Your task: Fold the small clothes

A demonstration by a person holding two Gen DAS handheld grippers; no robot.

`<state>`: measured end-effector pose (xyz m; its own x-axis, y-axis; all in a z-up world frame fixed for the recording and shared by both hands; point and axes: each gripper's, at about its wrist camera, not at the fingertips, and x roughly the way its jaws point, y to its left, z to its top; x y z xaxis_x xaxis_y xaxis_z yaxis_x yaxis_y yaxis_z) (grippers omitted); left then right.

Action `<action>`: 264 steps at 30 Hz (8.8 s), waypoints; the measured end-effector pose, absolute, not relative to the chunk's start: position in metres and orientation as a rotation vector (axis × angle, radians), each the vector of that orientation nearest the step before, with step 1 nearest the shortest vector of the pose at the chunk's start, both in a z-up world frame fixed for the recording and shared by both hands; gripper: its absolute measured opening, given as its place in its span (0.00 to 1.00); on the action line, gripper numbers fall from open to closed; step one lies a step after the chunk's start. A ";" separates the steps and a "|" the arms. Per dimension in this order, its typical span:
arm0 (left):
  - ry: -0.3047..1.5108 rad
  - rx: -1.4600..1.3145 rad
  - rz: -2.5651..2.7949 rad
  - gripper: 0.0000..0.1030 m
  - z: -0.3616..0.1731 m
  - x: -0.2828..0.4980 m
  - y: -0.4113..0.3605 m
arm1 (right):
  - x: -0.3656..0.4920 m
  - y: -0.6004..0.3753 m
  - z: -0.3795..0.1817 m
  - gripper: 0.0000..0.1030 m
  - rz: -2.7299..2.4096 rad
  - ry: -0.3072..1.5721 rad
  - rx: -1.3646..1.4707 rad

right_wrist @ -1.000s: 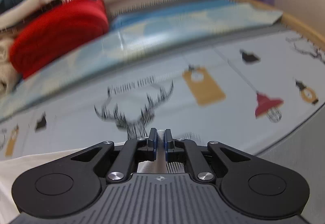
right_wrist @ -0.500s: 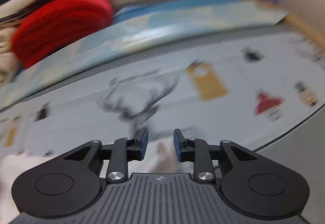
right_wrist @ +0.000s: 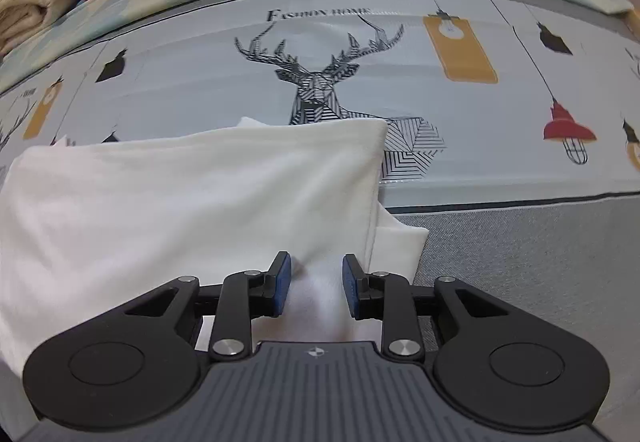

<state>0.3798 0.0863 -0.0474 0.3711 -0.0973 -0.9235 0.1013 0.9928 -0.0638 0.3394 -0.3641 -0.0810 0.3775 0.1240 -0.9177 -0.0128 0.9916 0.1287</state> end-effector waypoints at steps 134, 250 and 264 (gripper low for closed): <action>1.248 0.231 -0.695 0.38 -0.053 0.325 -0.085 | 0.147 -0.328 -0.045 0.22 -0.413 0.877 0.450; 0.877 -0.034 -0.075 1.00 -0.010 0.117 -0.078 | 0.073 -0.252 -0.010 0.91 0.073 0.792 -0.016; 0.873 -0.026 -0.083 1.00 -0.010 0.116 -0.079 | 0.072 -0.249 -0.009 0.91 0.082 0.784 -0.021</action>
<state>0.1156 -0.0791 -0.0101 0.6394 -0.0830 -0.7644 0.0621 0.9965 -0.0563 0.0724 -0.2489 -0.0093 0.7053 0.0659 -0.7059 -0.0817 0.9966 0.0114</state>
